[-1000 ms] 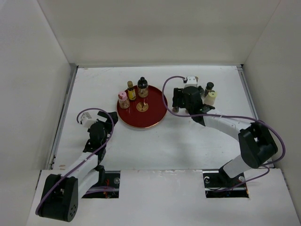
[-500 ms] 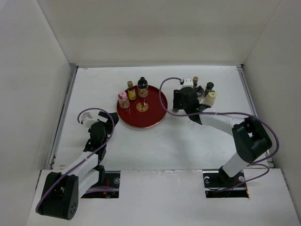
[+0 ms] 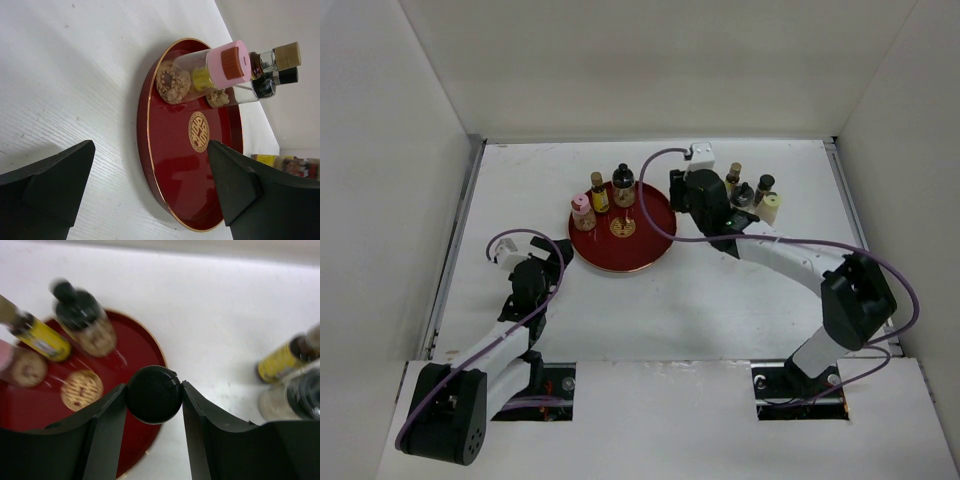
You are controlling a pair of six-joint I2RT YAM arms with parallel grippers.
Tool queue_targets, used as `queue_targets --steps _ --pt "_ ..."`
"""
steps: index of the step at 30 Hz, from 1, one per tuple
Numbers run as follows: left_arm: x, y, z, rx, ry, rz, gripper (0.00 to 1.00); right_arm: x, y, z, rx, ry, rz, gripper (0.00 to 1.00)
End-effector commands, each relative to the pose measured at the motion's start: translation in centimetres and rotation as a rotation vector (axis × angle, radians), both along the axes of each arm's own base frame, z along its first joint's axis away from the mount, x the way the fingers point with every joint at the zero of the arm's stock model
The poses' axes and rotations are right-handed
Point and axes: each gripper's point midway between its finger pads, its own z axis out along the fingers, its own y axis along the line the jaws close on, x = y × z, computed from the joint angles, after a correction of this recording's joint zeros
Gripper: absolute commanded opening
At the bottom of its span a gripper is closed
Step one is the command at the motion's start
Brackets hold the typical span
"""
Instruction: Organize the condiment bottles
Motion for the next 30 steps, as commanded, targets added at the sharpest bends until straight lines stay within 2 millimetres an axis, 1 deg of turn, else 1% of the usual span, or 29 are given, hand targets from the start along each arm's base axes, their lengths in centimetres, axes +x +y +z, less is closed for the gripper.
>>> queue_targets --steps 1,4,8,11,16,19,21,24,27,30 --pt "1.0 -0.3 2.5 -0.022 -0.082 -0.001 1.0 1.9 3.0 5.4 0.053 -0.136 0.021 0.42" --pt "1.0 -0.4 2.3 -0.024 -0.076 -0.005 1.0 3.8 5.4 4.9 0.066 -0.136 0.052 0.42" --pt "0.9 -0.3 2.6 -0.018 -0.086 -0.003 1.0 5.7 8.2 3.7 0.116 -0.136 0.082 0.43" --pt "0.9 -0.3 2.4 -0.019 -0.08 -0.002 1.0 6.8 9.4 2.7 0.145 -0.111 0.096 0.43" --pt "1.0 -0.3 2.4 -0.019 -0.08 0.0 1.0 7.9 10.0 0.3 0.157 -0.068 0.095 0.43" --pt "1.0 -0.5 2.3 -0.023 -0.073 -0.008 1.0 8.3 10.0 -1.5 0.145 -0.043 0.087 0.43" --pt "1.0 -0.4 2.6 -0.022 -0.083 -0.008 1.0 8.5 9.8 -2.5 0.138 -0.03 0.075 0.43" --pt "1.0 -0.3 2.4 -0.019 -0.081 0.0 1.0 8.7 9.6 -3.2 0.134 -0.026 0.06 0.43" --pt "1.0 -0.5 2.4 -0.023 -0.077 -0.009 1.0 9.0 9.2 -3.2 0.131 -0.033 0.039 0.43" --pt "1.0 -0.3 2.4 -0.018 -0.08 -0.002 1.0 9.1 9.3 -3.6 0.122 -0.028 0.038 0.46"
